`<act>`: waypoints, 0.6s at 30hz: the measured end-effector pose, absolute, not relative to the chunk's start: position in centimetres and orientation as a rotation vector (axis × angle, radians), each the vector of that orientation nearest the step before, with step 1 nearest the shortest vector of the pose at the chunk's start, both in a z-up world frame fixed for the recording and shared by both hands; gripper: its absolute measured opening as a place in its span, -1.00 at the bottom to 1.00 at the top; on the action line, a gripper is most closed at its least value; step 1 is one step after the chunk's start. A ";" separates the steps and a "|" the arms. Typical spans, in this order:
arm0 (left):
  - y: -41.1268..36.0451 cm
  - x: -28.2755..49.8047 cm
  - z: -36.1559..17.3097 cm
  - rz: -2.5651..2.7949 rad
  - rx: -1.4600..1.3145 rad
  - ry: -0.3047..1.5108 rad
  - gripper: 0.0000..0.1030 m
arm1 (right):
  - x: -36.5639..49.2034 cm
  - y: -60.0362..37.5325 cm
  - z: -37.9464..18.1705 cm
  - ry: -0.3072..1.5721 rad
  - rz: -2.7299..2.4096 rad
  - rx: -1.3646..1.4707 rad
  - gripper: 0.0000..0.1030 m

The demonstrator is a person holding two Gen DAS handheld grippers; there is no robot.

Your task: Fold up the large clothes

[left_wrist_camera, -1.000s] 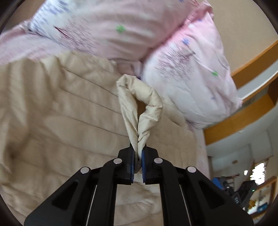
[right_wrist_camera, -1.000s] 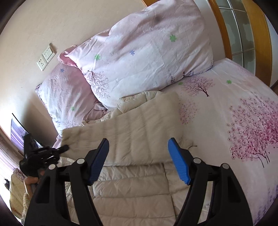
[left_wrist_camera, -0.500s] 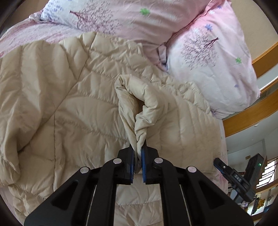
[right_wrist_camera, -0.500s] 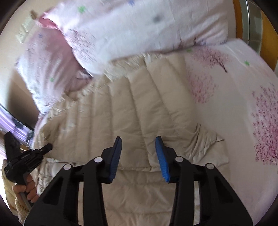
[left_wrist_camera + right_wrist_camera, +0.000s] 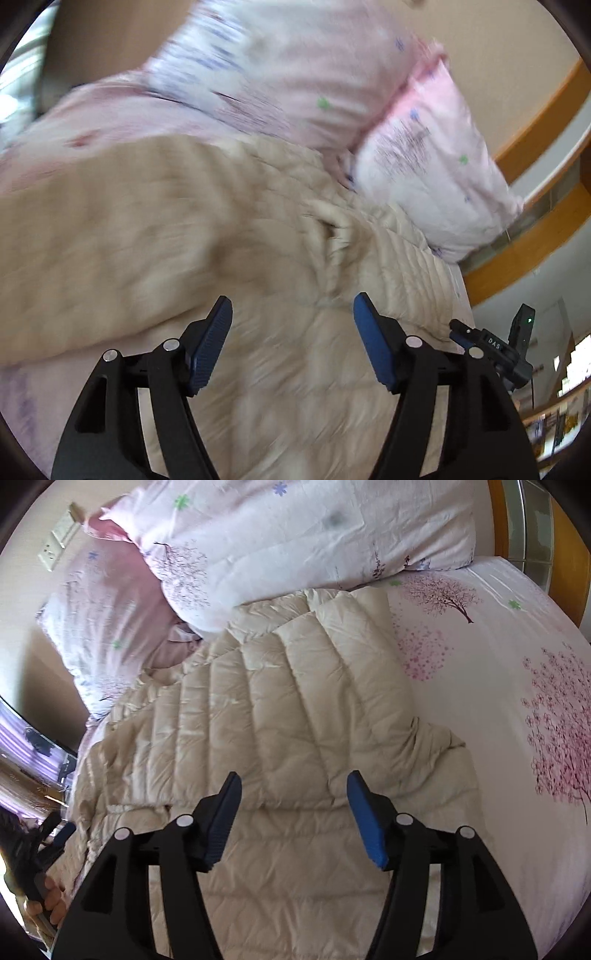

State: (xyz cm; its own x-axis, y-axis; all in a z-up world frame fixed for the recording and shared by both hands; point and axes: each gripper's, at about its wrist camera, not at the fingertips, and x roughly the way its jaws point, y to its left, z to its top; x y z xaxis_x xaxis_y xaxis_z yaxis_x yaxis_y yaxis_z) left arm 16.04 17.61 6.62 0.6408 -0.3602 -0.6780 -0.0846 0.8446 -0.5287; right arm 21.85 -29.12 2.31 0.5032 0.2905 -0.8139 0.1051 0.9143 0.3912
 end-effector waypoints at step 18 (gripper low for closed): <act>35.6 4.0 3.6 0.389 -0.987 0.772 0.30 | 20.0 -23.9 2.7 1.064 0.252 0.368 0.25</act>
State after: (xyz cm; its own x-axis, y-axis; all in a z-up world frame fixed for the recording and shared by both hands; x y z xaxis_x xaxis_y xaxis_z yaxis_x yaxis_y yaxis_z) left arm 4.02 35.61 3.57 0.6773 -0.0428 -0.7345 -0.6156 0.5138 -0.5976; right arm 20.00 -23.90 2.71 0.4658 0.3747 -0.8017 -0.0245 0.9111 0.4115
